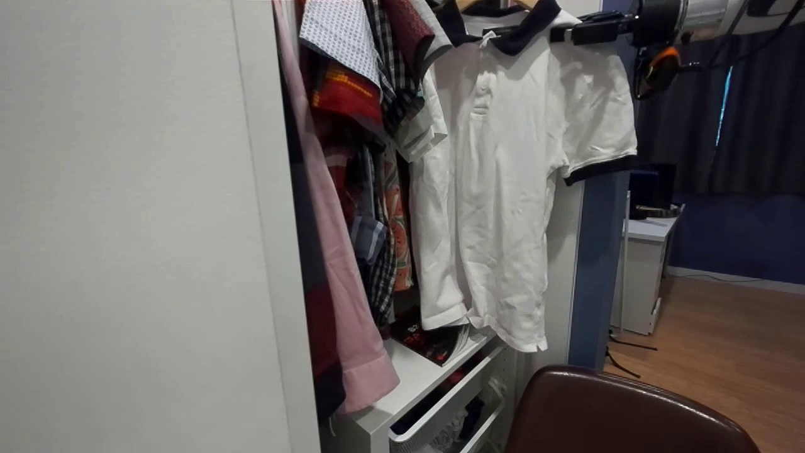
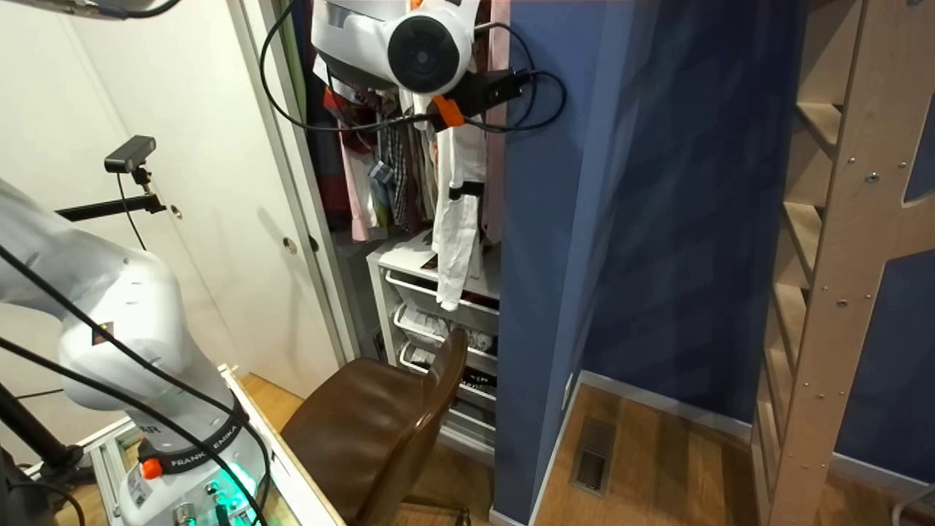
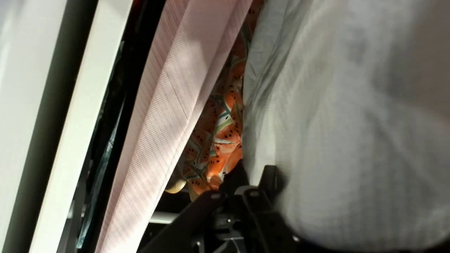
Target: Hang the white t-shirt on the rail
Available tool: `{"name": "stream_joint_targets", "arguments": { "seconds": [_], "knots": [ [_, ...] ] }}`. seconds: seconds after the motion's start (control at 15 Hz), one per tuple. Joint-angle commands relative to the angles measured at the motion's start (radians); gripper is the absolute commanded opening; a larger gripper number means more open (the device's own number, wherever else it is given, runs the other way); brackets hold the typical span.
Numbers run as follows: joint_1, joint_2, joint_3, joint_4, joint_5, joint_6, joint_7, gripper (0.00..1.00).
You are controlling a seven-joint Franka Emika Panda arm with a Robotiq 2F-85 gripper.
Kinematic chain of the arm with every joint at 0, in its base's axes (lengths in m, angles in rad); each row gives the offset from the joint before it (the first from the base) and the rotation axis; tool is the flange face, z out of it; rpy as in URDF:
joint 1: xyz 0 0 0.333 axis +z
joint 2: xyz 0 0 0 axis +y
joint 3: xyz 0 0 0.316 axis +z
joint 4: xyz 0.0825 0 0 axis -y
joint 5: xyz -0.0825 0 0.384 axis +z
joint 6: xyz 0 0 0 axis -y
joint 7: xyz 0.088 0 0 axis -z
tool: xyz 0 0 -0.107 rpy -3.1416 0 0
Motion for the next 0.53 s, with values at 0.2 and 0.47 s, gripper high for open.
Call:
{"name": "stream_joint_targets", "arguments": {
  "seconds": [0.2,0.47],
  "knots": [
    [0.049,0.027,0.08,0.106,0.167,0.14,-0.113,0.04],
    [0.056,0.025,0.124,0.141,0.29,0.238,-0.217,0.04]
  ]
}}
